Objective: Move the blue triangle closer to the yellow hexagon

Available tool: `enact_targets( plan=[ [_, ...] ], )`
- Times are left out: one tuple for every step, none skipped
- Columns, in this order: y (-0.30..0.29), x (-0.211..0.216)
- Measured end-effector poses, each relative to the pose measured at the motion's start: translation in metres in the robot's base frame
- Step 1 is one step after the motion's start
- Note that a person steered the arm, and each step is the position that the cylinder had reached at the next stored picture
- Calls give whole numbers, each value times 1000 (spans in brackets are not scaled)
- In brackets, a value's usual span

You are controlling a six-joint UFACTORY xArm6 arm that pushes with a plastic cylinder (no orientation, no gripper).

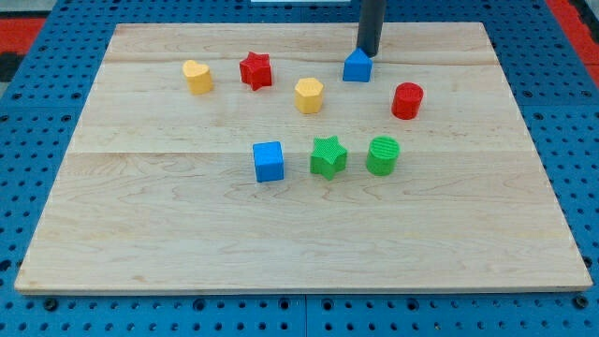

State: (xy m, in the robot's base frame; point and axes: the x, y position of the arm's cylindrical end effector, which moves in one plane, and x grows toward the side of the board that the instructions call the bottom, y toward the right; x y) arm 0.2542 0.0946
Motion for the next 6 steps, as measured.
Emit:
enact_targets(
  plan=[
    [-1, 1],
    [-8, 8],
    [-8, 30],
    [-8, 45],
    [-16, 59],
    [-54, 56]
  ],
)
